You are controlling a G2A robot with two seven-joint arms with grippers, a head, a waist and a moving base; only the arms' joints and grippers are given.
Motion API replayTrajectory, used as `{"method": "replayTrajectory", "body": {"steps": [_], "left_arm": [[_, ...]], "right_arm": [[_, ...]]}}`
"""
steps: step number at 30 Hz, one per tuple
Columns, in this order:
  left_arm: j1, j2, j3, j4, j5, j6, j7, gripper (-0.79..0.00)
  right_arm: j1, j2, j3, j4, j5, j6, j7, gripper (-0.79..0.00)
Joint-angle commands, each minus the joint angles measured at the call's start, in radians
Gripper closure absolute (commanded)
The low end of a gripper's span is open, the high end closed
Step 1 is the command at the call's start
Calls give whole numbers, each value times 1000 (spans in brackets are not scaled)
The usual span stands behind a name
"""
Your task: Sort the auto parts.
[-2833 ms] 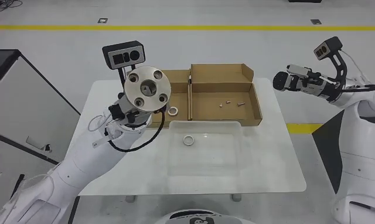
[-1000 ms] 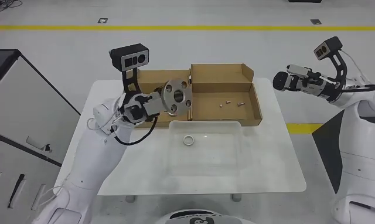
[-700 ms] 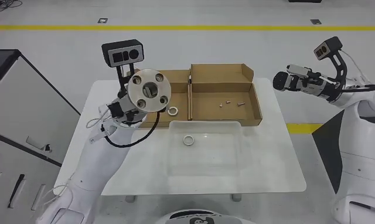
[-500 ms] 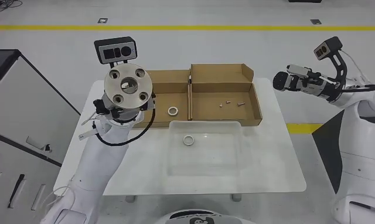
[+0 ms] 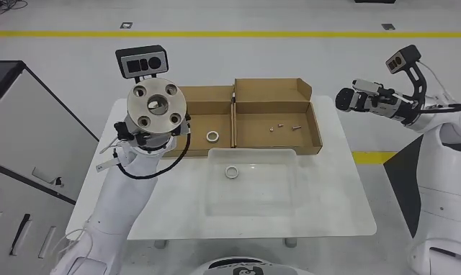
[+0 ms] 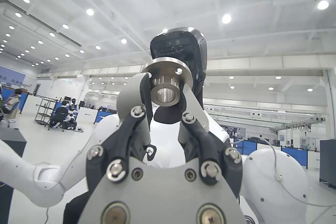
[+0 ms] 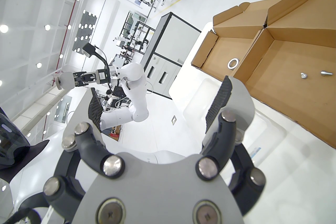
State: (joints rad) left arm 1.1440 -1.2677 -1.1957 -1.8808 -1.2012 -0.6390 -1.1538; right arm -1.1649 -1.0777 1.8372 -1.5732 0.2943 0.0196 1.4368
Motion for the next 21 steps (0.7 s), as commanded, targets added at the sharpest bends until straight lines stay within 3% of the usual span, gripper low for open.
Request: {"method": "replayTrajectory", "body": {"steps": [1, 10, 21], "left_arm": [[5, 1, -9, -3, 65, 21, 34, 0], [0, 6, -37, 25, 359, 137, 198, 0], [-17, 20, -77, 66, 707, 281, 318, 0]], "right_arm": [[0, 0, 0, 0, 0, 0, 0, -785], [0, 0, 0, 0, 0, 0, 0, -785], [0, 0, 0, 0, 0, 0, 0, -785]]}}
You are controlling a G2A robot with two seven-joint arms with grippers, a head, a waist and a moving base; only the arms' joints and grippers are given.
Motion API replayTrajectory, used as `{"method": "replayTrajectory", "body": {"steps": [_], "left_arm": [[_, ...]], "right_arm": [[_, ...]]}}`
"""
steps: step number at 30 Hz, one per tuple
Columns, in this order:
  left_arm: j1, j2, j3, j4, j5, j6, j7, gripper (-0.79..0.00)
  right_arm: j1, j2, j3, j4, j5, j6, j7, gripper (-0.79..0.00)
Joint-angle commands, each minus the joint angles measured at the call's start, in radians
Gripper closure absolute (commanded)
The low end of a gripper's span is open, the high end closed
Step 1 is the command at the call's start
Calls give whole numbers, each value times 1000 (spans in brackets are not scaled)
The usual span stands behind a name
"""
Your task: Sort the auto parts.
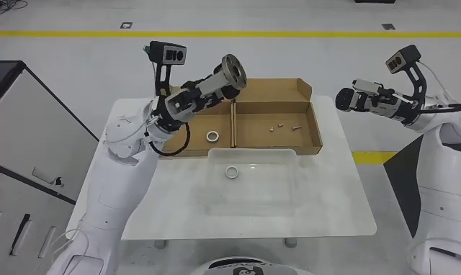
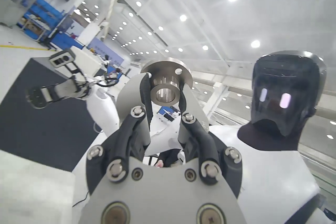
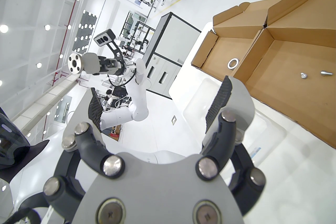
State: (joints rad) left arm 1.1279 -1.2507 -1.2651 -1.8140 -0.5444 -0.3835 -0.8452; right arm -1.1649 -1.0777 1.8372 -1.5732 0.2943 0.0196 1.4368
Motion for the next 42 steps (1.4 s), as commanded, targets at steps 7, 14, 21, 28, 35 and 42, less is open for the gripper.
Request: {"method": "replayTrajectory", "body": {"steps": [7, 14, 21, 28, 35, 42], "left_arm": [[15, 34, -69, -73, 503, 233, 4, 0], [46, 59, -72, -107, 802, 400, -86, 0], [10, 73, -41, -15, 1016, 449, -143, 0], [-56, 79, 32, 107, 1233, 465, -178, 0], [-157, 66, 143, 272, 1355, 506, -251, 0], [-221, 49, 200, 414, 1364, 528, -240, 0]], "right_arm": [[0, 0, 0, 0, 0, 0, 0, -785], [0, 0, 0, 0, 0, 0, 0, -785], [0, 0, 0, 0, 0, 0, 0, -785], [0, 0, 0, 0, 0, 0, 0, -785], [0, 0, 0, 0, 0, 0, 0, -785], [0, 0, 0, 0, 0, 0, 0, -785]]}}
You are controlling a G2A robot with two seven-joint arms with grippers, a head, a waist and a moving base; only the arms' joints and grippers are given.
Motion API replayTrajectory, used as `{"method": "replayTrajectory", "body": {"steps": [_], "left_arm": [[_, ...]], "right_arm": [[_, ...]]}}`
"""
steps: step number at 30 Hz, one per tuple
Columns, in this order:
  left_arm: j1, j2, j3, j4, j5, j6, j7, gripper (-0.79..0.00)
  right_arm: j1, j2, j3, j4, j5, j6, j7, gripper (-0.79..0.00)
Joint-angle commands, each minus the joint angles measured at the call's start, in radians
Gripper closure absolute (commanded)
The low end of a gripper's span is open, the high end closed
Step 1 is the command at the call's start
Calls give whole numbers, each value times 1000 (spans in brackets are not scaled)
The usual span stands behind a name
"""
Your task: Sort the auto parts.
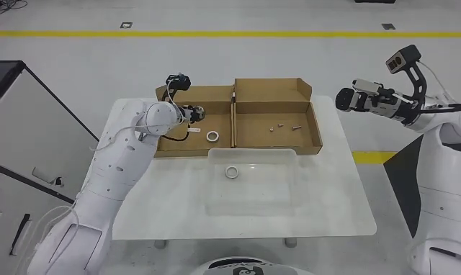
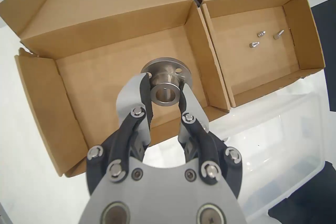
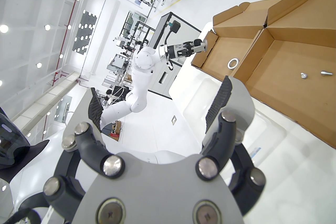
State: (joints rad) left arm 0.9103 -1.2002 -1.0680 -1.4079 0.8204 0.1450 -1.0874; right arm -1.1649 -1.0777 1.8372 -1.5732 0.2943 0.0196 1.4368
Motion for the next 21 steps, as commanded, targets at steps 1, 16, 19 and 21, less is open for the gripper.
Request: {"method": "replayTrajectory", "body": {"steps": [1, 16, 19, 21], "left_arm": [[-4, -1, 3, 8, -1, -1, 3, 0], [-50, -31, 100, 149, 46, 65, 42, 0], [-99, -56, 155, 254, 36, 85, 58, 0], [-133, -75, 189, 324, 17, 83, 69, 0]], "right_arm": [[0, 0, 0, 0, 0, 0, 0, -785], [0, 0, 0, 0, 0, 0, 0, -785], [0, 0, 0, 0, 0, 0, 0, -785], [0, 0, 0, 0, 0, 0, 0, -785]]}}
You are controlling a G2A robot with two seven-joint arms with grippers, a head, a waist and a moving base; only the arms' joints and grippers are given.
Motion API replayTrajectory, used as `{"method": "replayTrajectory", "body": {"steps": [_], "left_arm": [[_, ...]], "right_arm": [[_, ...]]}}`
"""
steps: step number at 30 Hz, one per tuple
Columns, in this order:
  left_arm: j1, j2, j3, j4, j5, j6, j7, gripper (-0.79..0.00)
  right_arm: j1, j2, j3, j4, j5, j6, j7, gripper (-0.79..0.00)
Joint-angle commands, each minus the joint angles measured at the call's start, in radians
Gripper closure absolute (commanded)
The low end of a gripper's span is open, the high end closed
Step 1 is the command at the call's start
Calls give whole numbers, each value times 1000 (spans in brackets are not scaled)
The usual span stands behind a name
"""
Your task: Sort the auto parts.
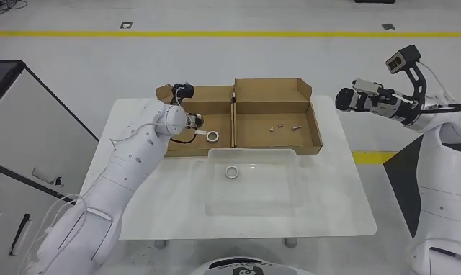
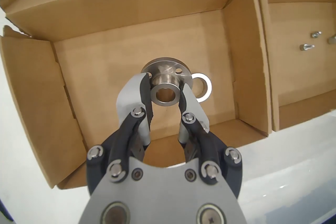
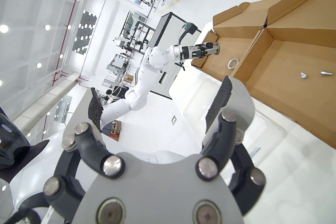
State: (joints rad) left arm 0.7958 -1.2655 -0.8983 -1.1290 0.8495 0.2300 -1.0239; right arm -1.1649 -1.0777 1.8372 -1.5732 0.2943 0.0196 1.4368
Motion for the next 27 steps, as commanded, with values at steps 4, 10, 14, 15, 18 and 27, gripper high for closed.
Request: {"method": "replayTrajectory", "body": {"steps": [4, 10, 14, 15, 18, 27], "left_arm": [[-83, -49, 83, 193, -28, 7, 20, 0], [-146, -97, 134, 339, -68, 2, 40, 0], [-170, -112, 141, 393, -79, -12, 49, 0], [-173, -115, 143, 403, -81, -16, 46, 0], [-179, -120, 144, 421, -84, -29, 42, 0], [-187, -127, 141, 427, -69, -35, 31, 0]], "right_arm": [[0, 0, 0, 0, 0, 0, 0, -785], [0, 0, 0, 0, 0, 0, 0, -785], [0, 0, 0, 0, 0, 0, 0, -785], [0, 0, 0, 0, 0, 0, 0, -785], [0, 0, 0, 0, 0, 0, 0, -785], [0, 0, 0, 0, 0, 0, 0, -785]]}}
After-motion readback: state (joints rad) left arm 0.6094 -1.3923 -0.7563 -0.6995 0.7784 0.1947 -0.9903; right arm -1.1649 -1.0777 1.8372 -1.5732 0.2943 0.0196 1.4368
